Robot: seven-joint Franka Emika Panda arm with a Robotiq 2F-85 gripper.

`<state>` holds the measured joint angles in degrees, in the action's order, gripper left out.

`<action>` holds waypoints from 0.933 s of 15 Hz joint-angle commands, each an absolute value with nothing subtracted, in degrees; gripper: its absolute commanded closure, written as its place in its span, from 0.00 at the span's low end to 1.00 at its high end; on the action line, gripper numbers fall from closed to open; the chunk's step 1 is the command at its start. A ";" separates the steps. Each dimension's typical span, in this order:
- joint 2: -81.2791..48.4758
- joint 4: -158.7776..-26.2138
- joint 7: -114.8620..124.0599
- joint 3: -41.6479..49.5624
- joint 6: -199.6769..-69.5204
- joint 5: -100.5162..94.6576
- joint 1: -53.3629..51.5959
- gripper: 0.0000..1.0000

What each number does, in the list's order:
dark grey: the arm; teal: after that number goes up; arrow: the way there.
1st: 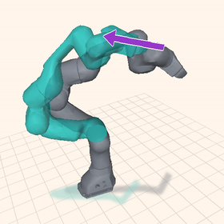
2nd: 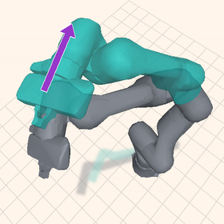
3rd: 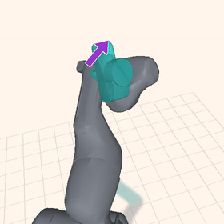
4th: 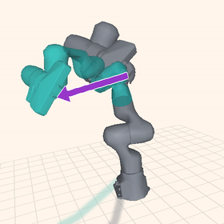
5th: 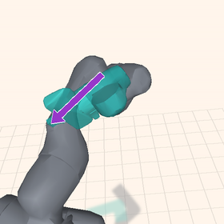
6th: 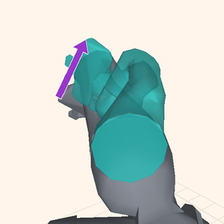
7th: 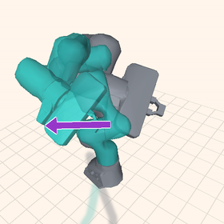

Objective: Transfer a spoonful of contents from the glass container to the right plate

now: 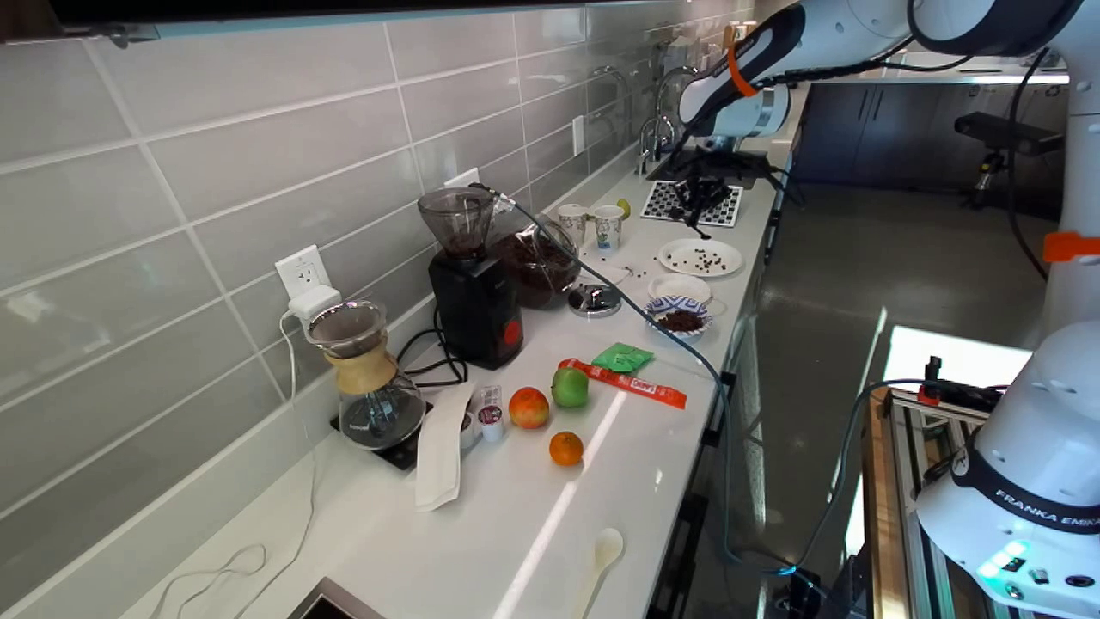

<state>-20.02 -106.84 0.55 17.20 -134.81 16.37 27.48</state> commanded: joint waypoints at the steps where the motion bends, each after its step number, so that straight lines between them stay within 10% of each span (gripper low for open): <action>1: -23.63 -103.24 6.23 18.07 -133.11 17.64 27.60 0.98; 14: -30.63 -99.74 24.32 24.68 -132.73 6.80 24.55 0.98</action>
